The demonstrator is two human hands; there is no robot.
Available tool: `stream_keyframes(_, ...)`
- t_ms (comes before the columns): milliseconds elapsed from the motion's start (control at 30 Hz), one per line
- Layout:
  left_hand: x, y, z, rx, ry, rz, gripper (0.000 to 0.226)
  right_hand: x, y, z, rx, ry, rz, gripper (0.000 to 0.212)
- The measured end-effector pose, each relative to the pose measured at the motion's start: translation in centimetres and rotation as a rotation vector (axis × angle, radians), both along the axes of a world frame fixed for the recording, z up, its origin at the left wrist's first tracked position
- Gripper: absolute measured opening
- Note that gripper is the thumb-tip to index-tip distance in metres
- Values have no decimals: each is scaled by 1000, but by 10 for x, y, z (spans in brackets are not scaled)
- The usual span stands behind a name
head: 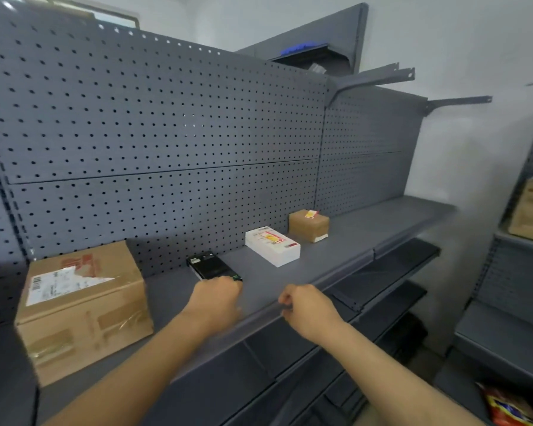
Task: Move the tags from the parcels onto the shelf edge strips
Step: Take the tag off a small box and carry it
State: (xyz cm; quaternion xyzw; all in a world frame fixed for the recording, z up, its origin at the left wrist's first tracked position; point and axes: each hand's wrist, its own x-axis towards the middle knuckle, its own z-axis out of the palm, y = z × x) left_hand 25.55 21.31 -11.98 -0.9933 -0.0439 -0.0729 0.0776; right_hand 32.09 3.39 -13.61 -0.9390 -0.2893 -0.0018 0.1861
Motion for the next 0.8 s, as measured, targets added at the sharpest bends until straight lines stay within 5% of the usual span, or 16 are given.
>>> stream_keyframes(800,275,29,-5,-96,-60,61,33,279,39,1,43,14,90,23)
